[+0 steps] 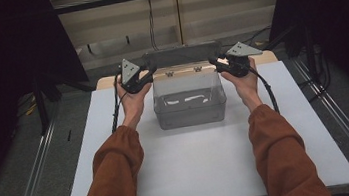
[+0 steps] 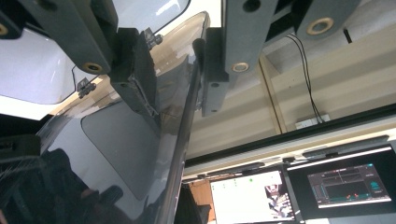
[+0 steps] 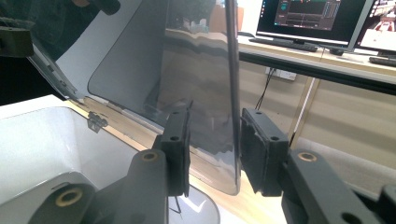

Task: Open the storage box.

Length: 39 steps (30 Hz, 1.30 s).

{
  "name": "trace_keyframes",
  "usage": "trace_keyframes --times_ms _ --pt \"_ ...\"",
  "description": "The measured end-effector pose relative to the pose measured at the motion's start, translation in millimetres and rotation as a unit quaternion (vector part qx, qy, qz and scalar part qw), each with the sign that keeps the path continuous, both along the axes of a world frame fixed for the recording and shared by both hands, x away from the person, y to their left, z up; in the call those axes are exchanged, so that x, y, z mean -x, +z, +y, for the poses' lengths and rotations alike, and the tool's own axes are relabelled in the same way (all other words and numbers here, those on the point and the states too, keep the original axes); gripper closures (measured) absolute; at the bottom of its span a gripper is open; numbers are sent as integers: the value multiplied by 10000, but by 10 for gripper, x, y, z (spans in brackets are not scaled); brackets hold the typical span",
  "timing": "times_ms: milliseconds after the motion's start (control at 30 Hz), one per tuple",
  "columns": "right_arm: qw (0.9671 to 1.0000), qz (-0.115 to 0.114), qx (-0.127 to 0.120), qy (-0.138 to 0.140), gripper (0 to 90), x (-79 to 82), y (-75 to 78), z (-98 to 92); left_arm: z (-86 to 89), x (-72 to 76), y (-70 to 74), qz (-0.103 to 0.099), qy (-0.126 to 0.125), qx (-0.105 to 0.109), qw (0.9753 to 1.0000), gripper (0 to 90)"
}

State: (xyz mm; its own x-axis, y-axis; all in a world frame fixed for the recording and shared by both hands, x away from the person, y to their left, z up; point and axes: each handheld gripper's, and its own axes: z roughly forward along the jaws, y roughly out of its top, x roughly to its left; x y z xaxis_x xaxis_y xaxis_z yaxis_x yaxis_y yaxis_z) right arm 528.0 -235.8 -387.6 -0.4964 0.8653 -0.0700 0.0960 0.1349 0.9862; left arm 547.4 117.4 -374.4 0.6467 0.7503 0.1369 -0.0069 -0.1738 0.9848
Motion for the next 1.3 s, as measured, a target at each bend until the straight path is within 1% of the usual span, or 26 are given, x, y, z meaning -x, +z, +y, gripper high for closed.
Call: trace_keyframes --times_ms 67,100,133,167,200,267,367,433,500,533,567,600,633,667,733,800,867,900,967,1000,1100,1133,1200,1233,1267,1300 --pt "10000 9 -24 -2 629 -9 -6 0 2 -16 4 15 -7 -9 10000 668" --pt "10000 45 -81 -14 623 -26 -17 -2 0 -27 5 6 -6 -6 10000 670" --pt "10000 45 -81 -14 623 -26 -17 -2 4 -35 8 20 8 -53 10000 670" --pt "9999 92 -98 -41 623 -42 -40 -11 0 -44 4 29 5 -41 10000 671" --pt "9999 92 -98 -41 623 -42 -40 -11 -3 -51 1 30 12 -57 10000 671" --pt "9998 141 -83 -64 621 -65 -73 -30 -9 -67 -9 41 19 -1 10000 670" --pt "9997 203 -123 -64 624 -99 -129 -50 -12 -94 -20 60 23 -16 10000 670" --pt "9996 229 -121 -69 623 -103 -135 -47 -9 -116 -30 88 28 -55 9999 670" --pt "9996 259 -101 -42 623 -119 -147 -45 -12 -134 -50 125 45 -51 9999 671" --pt "9997 249 -79 -22 624 -131 -150 -40 -14 -143 -58 121 44 -33 9999 672" --pt "9996 267 -66 -9 625 -137 -148 -31 -29 -146 -71 151 42 72 9999 672" --pt "9997 262 -7 25 626 -150 -144 -9 -16 -152 -71 147 28 -24 9999 672" --pt "9997 262 -7 25 627 -150 -144 -9 -18 -157 -74 154 38 20 9999 672" --pt "9997 259 18 24 627 -158 -146 -2 -16 -163 -76 154 25 11 9999 673" --pt "9996 273 0 4 632 -178 -155 8 -6 -176 -74 165 36 -54 9998 681" --pt "9995 297 -42 -24 636 -192 -167 8 -5 -186 -74 186 39 -33 9998 686" --pt "9994 330 -51 -40 644 -199 -185 5 -11 -197 -80 175 28 34 9998 689" --pt "9994 353 -63 -28 649 -204 -197 4 -4 -202 -83 182 25 -1 9998 690" --pt "9993 377 -52 -44 655 -211 -212 6 -7 -213 -98 245 29 48 9997 690" --pt "9993 360 -34 -47 657 -214 -214 7 0 -224 -106 249 31 -1 9997 687" --pt "9992 382 -89 -20 677 -227 -221 -10 20 -263 -157 358 107 13 9993 668" --pt "9992 388 -93 -30 684 -229 -221 -16 21 -276 -178 432 141 169 9988 660" --pt "9991 392 -132 -29 699 -236 -221 -26 42 -307 -213 542 177 159 9982 643" --pt "9991 400 -157 -37 703 -240 -225 -30 53 -319 -227 608 178 121 9979 630" --pt "9991 388 -190 -31 707 -246 -231 -33 49 -329 -241 663 165 210 9974 608" --pt "9990 389 -200 -47 709 -249 -234 -33 50 -336 -247 689 167 198 9973 597"
